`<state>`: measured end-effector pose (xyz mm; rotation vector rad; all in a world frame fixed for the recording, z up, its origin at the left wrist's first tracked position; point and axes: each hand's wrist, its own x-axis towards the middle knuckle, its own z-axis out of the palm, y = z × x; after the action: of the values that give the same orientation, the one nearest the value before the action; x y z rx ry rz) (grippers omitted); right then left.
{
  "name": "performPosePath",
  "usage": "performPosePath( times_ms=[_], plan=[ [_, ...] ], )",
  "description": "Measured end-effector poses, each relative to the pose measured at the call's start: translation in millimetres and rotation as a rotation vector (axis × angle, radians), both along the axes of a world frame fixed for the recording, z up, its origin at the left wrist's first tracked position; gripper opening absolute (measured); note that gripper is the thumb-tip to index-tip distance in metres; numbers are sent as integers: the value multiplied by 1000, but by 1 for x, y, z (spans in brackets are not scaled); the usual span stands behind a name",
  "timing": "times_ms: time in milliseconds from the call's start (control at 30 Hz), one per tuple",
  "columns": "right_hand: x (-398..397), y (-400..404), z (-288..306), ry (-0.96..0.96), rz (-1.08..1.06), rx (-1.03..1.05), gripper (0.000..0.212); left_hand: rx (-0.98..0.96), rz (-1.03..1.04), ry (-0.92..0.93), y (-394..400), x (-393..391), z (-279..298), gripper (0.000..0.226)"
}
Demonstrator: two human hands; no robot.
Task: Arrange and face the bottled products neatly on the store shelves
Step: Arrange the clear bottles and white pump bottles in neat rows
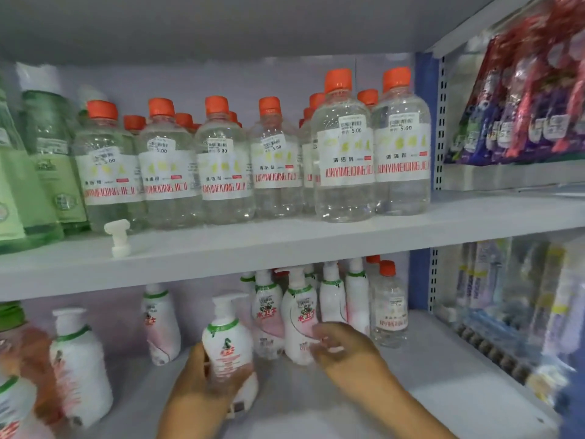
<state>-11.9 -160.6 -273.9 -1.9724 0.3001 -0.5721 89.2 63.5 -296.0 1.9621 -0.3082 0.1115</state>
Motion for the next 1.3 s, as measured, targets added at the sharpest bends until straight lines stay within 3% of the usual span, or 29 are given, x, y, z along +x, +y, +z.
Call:
performPosePath(
  times_ms=[100,133,167,233,400,533,600,667,767,933,1033,1133,1200,1300],
  plan=[
    [-5,-62,21,-214,-449,-59,18,9,21,1,29,32,7,68],
    [-7,-82,26,-188,-533,-64,17,-3,1,-3,33,38,11,64],
    [-4,-100,24,-123,-559,-92,36,-14,-20,5,38,43,13,57],
    [-2,-118,18,-7,-504,-108,68,-47,-47,-38,43,46,15,47],
    [-3,-114,6,47,-400,-90,48,-37,26,-193,39,38,11,67],
    [-18,-90,12,144,-346,-124,37,-166,-130,-289,-3,-14,7,35],
    [-33,-65,18,205,-152,-174,40,-78,-248,-258,-36,-31,-7,56],
    [-51,-52,26,359,77,-174,53,-3,-342,-175,-65,-46,-17,93],
    [-58,-74,36,494,182,-181,46,-95,-423,-19,-97,-72,-16,102],
    [0,-154,31,247,-221,-28,40,-187,-192,48,-104,-74,-19,90],
    [35,-172,23,114,-144,155,52,-181,-156,65,-99,-72,-20,84],
    [59,-189,-6,54,-49,141,61,-168,-119,64,-99,-70,-22,83],
    [67,-198,-23,48,-37,98,55,-162,-118,84,-98,-66,-25,89],
    [57,-189,-12,63,-38,138,29,-144,-140,73,-99,-65,-23,91]
  ],
)
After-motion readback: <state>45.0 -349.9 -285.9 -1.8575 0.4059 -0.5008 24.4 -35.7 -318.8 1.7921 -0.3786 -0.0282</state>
